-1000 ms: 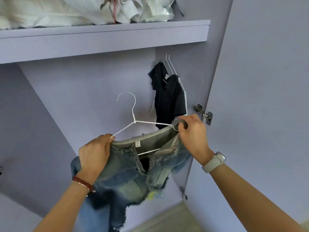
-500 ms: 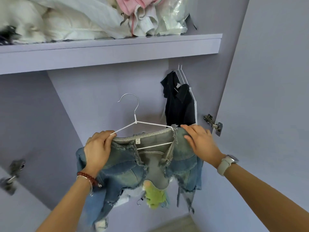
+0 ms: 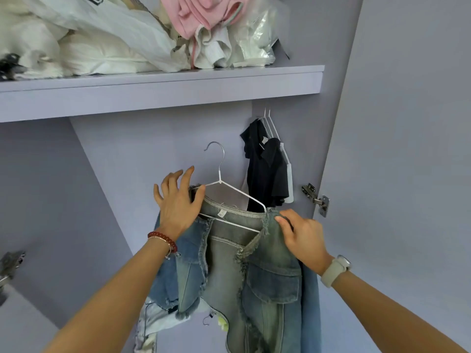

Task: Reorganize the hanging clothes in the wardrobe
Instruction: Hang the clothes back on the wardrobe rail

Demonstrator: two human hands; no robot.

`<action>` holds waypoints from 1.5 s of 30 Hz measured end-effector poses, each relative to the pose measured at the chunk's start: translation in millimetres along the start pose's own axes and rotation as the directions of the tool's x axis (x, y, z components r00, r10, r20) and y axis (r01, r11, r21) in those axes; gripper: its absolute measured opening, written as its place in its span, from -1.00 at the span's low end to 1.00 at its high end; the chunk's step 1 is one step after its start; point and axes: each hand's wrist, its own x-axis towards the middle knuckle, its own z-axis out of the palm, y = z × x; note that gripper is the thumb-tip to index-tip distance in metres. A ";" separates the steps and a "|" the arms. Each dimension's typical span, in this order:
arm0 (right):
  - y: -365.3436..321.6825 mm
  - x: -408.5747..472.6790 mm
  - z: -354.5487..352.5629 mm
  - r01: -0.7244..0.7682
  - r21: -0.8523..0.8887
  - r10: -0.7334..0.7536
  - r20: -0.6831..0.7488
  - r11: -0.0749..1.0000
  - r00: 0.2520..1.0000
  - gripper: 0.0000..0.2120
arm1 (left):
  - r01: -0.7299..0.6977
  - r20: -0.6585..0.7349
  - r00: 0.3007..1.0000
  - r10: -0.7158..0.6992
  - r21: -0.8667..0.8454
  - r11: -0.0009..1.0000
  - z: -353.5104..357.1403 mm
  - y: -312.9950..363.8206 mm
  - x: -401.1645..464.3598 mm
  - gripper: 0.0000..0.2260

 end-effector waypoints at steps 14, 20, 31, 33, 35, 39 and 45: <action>10.8 120.8 57.2 -0.405 0.117 0.415 -0.079 0.907 0.906 -0.74 | -0.296 -0.317 0.839 0.442 0.416 0.860 -39.1 61.7 104.5 -0.44; 22.9 185.0 90.5 -0.471 0.090 0.479 -0.125 0.878 0.869 -0.73 | -0.227 -0.366 0.837 0.406 0.443 0.867 -17.7 46.4 137.0 -0.44; 37.7 202.7 133.3 -0.576 0.004 0.571 0.136 0.817 0.810 -0.71 | -0.246 -0.490 0.725 0.484 0.473 0.846 -2.2 36.8 147.3 -0.47; 38.4 197.9 131.5 -0.562 0.042 0.548 0.172 0.826 0.819 -0.71 | -0.254 -0.496 0.730 0.470 0.441 0.861 -2.0 39.6 145.9 -0.47; 40.6 188.8 127.1 -0.521 0.050 0.504 0.192 0.852 0.842 -0.66 | -0.266 -0.495 0.748 0.442 0.388 0.883 1.4 42.8 141.2 -0.45; 42.0 152.4 106.1 -0.389 0.010 0.383 0.151 0.921 0.911 -0.58 | -0.327 -0.426 0.814 0.395 0.226 0.918 30.1 47.6 107.5 -0.45; 49.6 43.4 51.7 -0.364 -0.089 0.367 0.025 0.927 0.930 -0.61 | -0.426 0.040 0.903 0.427 -0.028 0.904 106.3 72.0 16.9 -0.50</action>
